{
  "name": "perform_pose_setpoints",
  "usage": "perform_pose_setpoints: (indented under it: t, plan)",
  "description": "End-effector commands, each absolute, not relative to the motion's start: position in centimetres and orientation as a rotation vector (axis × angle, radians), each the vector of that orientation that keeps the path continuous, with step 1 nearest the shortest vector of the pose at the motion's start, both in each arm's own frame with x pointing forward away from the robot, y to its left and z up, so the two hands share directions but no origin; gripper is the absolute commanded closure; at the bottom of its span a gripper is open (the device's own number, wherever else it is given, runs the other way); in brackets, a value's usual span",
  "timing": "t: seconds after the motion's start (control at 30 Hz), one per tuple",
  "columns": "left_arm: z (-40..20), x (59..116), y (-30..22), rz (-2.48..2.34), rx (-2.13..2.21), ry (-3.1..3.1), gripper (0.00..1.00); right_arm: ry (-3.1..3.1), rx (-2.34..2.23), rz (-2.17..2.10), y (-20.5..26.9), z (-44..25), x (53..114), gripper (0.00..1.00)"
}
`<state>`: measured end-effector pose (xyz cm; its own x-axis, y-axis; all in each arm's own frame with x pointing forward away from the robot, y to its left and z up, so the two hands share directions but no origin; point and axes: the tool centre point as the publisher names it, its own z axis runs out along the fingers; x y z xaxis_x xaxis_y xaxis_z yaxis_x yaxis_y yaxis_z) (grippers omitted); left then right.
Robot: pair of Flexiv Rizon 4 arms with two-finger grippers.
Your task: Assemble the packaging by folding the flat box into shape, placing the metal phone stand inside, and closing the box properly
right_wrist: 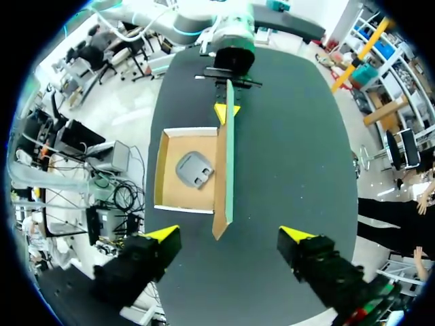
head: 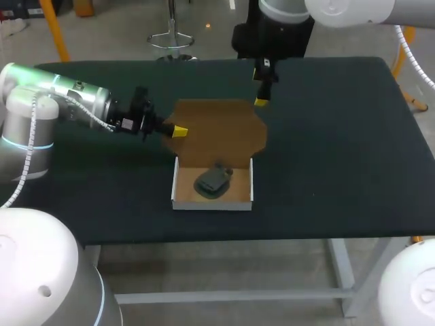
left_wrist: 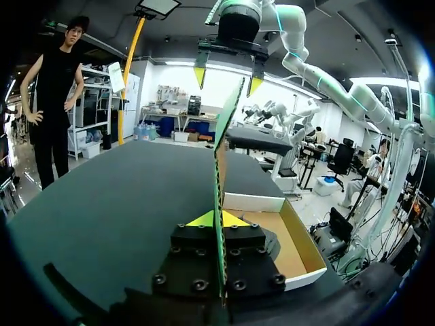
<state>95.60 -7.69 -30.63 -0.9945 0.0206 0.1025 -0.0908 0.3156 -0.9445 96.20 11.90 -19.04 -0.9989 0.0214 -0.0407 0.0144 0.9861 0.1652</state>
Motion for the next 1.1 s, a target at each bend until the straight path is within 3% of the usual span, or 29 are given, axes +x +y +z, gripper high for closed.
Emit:
perform_pose_setpoints:
  t: [0.03, 1.1]
  plan:
    - [-30.4, 94.4, -7.3, 1.837, 0.068, -2.507, 1.00, 3.092, 0.024, 0.247, 12.2, -18.8, 96.2, 0.00]
    - [-31.3, 93.2, -7.2, 1.851, -0.083, -2.655, 1.00, 3.069, -0.053, 0.242, 15.4, -18.3, 96.2, 0.00]
